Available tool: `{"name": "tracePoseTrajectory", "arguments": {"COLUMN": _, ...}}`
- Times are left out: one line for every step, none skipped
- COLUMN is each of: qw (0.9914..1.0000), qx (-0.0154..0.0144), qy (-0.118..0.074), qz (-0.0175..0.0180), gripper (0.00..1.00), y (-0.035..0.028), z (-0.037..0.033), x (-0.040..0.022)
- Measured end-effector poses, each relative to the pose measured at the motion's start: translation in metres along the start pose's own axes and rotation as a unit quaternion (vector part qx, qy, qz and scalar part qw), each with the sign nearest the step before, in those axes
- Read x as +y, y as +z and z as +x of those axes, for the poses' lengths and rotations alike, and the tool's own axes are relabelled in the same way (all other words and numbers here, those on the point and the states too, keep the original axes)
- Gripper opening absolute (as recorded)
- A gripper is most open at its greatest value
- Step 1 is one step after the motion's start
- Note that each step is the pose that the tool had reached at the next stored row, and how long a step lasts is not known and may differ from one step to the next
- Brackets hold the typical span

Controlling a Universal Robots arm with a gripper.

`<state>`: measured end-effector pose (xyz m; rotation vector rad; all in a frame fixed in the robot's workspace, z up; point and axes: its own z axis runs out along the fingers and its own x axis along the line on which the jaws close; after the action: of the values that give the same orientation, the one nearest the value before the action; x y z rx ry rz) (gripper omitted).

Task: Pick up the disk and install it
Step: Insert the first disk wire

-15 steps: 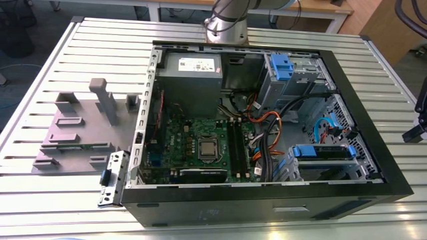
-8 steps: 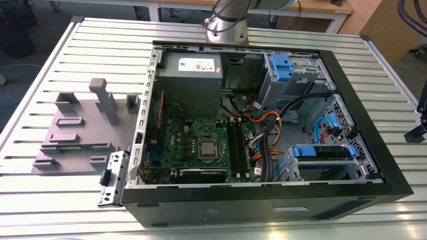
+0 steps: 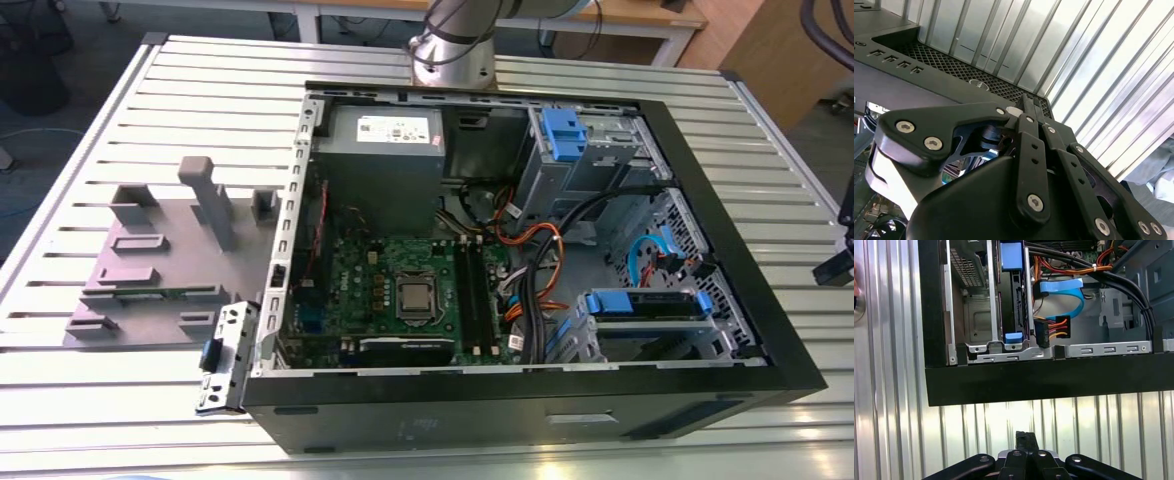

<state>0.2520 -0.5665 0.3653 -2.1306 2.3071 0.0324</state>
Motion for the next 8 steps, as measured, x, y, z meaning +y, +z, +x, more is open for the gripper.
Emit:
{"name": "tracePoseTrajectory", "arguments": {"qw": 1.00000, "qx": -0.0001, "qy": 0.000, "qz": 0.0000, "gripper": 0.11, "y": 0.0001, "z": 0.0000, "x": -0.0006}}
{"name": "tracePoseTrajectory", "arguments": {"qw": 1.00000, "qx": 0.0000, "qy": 0.000, "qz": 0.0000, "gripper": 0.11, "y": 0.0000, "z": -0.0001, "x": -0.0013}}
{"name": "tracePoseTrajectory", "arguments": {"qw": 1.00000, "qx": 0.0000, "qy": 0.000, "qz": 0.0000, "gripper": 0.11, "y": 0.0000, "z": -0.0002, "x": -0.0021}}
{"name": "tracePoseTrajectory", "arguments": {"qw": 1.00000, "qx": 0.0000, "qy": 0.000, "qz": 0.0000, "gripper": 0.11, "y": 0.0000, "z": -0.0003, "x": -0.0027}}
{"name": "tracePoseTrajectory", "arguments": {"qw": 1.00000, "qx": -0.0001, "qy": 0.000, "qz": 0.0000, "gripper": 0.11, "y": 0.0001, "z": -0.0003, "x": -0.0031}}
{"name": "tracePoseTrajectory", "arguments": {"qw": 1.00000, "qx": 0.0000, "qy": 0.000, "qz": 0.0000, "gripper": 0.11, "y": 0.0003, "z": -0.0004, "x": -0.0032}}
{"name": "tracePoseTrajectory", "arguments": {"qw": 1.00000, "qx": 0.0000, "qy": 0.000, "qz": 0.0000, "gripper": 0.11, "y": 0.0006, "z": -0.0003, "x": -0.0032}}
{"name": "tracePoseTrajectory", "arguments": {"qw": 1.00000, "qx": 0.0000, "qy": 0.000, "qz": 0.0000, "gripper": 0.11, "y": 0.0010, "z": -0.0003, "x": -0.0032}}
